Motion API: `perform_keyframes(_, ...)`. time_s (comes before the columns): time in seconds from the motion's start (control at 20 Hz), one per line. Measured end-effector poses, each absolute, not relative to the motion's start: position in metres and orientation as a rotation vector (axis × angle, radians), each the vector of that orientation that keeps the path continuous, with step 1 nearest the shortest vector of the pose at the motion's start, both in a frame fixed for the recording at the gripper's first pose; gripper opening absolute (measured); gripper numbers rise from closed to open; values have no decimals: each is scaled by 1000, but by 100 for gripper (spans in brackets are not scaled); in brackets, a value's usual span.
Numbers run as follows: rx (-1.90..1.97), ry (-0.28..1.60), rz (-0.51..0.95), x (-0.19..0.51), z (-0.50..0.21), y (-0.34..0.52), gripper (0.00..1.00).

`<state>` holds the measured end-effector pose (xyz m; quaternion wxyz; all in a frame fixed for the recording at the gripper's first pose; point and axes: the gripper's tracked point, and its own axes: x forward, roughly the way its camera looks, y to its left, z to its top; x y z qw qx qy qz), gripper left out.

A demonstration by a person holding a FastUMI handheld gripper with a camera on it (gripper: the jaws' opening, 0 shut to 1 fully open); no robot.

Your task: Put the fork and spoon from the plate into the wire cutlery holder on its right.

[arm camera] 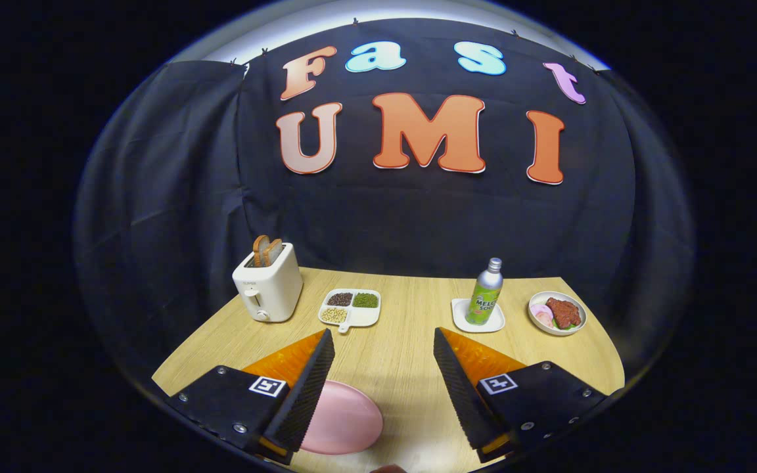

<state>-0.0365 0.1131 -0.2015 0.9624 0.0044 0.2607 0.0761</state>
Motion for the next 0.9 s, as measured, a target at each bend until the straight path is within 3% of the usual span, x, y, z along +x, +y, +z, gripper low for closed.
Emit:
perform_keyframes(0.3, -2, 565, 204, -48, -227, 169, 92)
perform_keyframes(0.9, -67, 988, 279, -117, -358, 223, 92)
